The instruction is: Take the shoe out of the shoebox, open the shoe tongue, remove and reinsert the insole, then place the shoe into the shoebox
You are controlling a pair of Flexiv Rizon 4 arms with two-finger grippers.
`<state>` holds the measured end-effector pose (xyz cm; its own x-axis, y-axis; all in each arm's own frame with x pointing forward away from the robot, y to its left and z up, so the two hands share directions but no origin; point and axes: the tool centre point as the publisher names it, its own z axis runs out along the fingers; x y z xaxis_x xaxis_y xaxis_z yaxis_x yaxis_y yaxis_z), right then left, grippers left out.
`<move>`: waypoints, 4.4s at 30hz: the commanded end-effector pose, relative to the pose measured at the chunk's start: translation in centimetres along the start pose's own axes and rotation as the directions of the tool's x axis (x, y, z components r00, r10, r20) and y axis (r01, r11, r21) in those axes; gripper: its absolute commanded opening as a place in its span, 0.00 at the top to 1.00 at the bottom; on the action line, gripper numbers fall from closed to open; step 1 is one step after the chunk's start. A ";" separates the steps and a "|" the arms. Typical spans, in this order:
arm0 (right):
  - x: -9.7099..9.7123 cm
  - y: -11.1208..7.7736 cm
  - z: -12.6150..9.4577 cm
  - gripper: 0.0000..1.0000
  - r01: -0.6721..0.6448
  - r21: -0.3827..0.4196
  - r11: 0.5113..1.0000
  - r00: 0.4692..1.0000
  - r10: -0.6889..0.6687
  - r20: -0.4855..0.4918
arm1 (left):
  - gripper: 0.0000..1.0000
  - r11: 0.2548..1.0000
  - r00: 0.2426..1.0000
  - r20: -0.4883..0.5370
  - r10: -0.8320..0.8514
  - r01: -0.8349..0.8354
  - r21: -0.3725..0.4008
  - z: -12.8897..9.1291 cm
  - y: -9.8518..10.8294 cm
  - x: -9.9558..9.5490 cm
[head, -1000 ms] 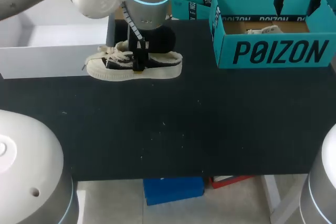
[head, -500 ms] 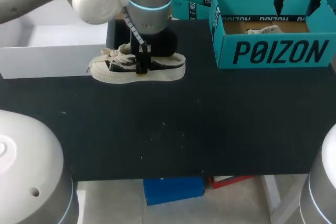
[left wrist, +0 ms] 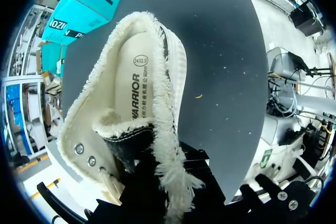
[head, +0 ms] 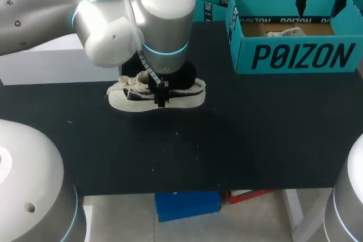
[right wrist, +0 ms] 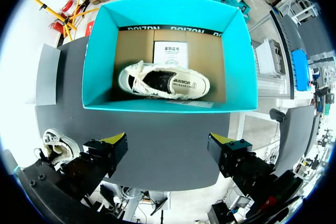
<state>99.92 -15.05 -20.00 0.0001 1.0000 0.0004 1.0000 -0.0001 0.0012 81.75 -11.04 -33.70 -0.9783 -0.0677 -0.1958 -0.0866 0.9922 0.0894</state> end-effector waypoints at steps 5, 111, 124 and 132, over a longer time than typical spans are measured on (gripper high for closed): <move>0.0 0.1 0.0 0.00 0.000 0.001 1.000 1.000 0.000 0.001 | 1.00 0.999 0.999 -0.010 -0.031 0.031 -0.019 4.6 -1.2 -0.2; 0.0 0.1 0.0 0.00 0.000 0.001 1.000 1.000 0.000 0.001 | 0.00 0.744 0.966 -0.213 0.145 0.036 0.667 -4.6 16.6 -2.3; 0.0 0.1 0.0 0.00 0.000 0.001 1.000 1.000 0.000 0.001 | 0.00 0.744 0.966 -0.213 0.145 0.036 0.667 -4.6 16.6 -2.3; 2.6 -1.5 -1.7 0.00 0.131 -0.054 0.990 0.991 -0.129 0.048 | 0.00 0.744 0.966 -0.213 0.145 0.036 0.667 -4.6 16.6 -2.3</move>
<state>99.85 -14.31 -19.63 -0.0546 0.9985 0.0017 0.9985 0.0546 0.0080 81.68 5.07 -27.18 -0.9977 0.0565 0.0362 0.0241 0.8053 -0.5923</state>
